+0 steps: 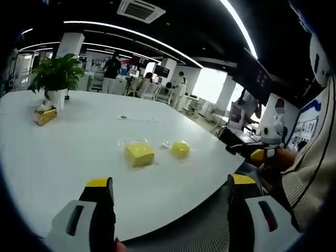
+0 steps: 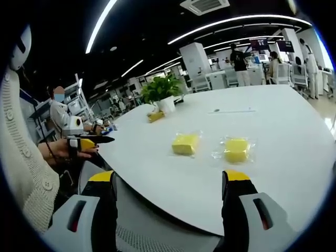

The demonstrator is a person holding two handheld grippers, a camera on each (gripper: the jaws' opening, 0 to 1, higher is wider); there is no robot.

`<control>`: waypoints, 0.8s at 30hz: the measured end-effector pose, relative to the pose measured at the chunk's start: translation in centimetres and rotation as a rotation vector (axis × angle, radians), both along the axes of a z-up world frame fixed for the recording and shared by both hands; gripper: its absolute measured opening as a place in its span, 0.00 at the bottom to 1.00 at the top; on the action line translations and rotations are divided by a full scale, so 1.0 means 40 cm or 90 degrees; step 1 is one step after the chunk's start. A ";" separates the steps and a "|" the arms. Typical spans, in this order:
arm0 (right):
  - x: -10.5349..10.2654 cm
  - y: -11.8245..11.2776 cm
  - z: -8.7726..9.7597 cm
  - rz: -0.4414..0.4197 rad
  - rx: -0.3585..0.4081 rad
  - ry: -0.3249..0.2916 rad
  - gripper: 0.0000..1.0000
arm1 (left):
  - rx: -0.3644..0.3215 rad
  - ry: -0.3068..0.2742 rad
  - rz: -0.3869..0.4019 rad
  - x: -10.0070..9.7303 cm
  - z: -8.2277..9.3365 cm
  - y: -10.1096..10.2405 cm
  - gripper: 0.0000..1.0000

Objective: Compare the silicone blocks by pressing each to a similar depth, holding the contact briefly, and releasing to observe deformation and rebound differences across the visible hardness samples.

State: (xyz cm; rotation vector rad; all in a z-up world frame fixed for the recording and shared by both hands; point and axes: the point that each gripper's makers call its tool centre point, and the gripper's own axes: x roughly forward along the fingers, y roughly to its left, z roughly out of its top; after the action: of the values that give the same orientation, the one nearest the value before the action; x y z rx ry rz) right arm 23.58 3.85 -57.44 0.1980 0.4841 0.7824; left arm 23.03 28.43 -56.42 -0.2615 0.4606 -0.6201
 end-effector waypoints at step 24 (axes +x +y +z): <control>0.039 -0.009 -0.023 0.000 -0.017 0.025 0.76 | -0.156 0.037 0.043 0.204 0.049 -0.008 0.78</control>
State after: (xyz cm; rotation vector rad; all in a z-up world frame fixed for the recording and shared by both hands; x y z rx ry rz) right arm 25.15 3.50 -58.38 0.1895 0.5316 0.7727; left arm 31.21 28.11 -54.44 -0.5266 0.4292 -0.6036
